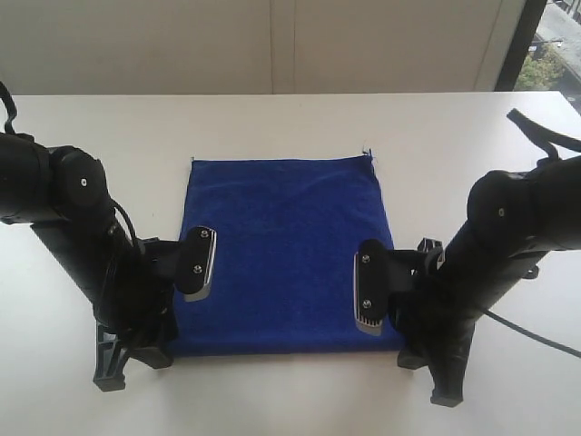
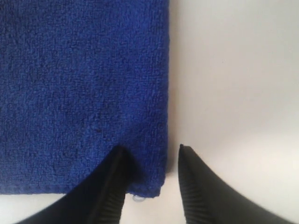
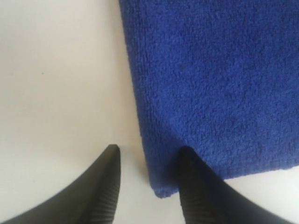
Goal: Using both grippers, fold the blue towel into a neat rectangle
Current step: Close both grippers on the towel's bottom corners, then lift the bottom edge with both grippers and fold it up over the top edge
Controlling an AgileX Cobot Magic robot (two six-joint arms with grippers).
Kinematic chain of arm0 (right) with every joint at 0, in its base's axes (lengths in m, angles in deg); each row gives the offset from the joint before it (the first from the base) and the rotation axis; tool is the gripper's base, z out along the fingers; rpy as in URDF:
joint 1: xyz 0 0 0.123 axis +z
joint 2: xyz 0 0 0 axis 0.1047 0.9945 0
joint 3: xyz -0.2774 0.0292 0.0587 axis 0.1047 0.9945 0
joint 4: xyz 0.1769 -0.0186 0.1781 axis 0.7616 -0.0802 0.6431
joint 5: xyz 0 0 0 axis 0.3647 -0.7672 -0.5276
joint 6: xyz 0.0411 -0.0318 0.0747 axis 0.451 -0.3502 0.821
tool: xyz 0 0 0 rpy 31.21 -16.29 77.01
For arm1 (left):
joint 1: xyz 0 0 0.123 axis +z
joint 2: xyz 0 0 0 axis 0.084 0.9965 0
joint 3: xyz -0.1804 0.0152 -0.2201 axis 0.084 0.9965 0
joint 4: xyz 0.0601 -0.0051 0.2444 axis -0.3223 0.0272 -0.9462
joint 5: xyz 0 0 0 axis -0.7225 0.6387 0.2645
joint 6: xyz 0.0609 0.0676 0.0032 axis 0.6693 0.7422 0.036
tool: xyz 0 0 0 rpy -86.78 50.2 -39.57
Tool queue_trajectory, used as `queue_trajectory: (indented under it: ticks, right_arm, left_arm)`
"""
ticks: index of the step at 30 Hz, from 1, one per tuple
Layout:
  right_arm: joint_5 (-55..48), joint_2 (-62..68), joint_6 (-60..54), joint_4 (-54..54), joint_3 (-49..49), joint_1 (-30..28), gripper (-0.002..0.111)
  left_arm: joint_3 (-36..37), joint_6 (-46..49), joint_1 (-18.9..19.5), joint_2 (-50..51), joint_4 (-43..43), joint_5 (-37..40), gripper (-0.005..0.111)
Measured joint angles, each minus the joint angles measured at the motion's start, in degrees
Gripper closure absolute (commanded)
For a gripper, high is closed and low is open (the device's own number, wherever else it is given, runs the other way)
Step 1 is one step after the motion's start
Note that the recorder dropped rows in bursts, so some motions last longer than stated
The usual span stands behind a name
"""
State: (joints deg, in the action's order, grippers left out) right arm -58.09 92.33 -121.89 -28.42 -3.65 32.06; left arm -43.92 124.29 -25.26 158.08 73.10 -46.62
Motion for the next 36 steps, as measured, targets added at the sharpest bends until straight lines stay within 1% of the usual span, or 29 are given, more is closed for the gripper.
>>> queue_trajectory:
  ticks: [2, 4, 6, 9, 13, 21, 24, 28, 36]
  right_arm:
    - [0.0, 0.58, 0.0, 0.0, 0.0, 0.0, 0.07]
    - [0.0, 0.97, 0.0, 0.26, -0.11, 0.0, 0.072]
    - [-0.32, 1.47, 0.0, 0.42, -0.19, 0.0, 0.078]
    - [-0.06, 1.85, 0.0, 0.51, -0.47, 0.0, 0.091]
    - [0.99, 2.06, 0.0, 0.51, -0.6, 0.0, 0.108]
    - [1.54, 1.68, 0.0, 0.22, -0.6, 0.0, 0.108]
    - [0.82, 0.38, 0.0, 0.22, -0.37, 0.0, 0.108]
    - [-3.68, -4.52, 1.42, 0.61, -0.03, 0.13, 0.108]
    - [-12.25, -13.82, 6.29, 2.72, -0.03, 0.13, 0.108]
  left_arm:
    - [0.0, 0.0, 0.0, 0.0, 0.0, 0.0, 0.067]
    - [0.0, 0.0, 0.0, 0.0, 0.0, 0.0, 0.076]
    - [0.0, 0.0, 0.0, 0.09, 0.0, -0.23, 0.089]
    - [0.0, 0.0, 0.0, 0.09, 0.0, -0.34, 0.107]
    - [0.0, 0.0, 0.0, 0.09, 0.0, -0.34, 0.107]
    - [0.0, 0.0, 0.0, 0.09, -2.85, -0.21, 0.107]
    - [0.0, -0.1, 0.0, -0.39, -3.41, 1.16, 0.107]
    - [0.0, -1.65, 0.0, -3.41, -3.8, 5.5, 0.107]
    - [0.0, -2.77, 0.0, -10.65, -2.72, 18.4, 0.107]
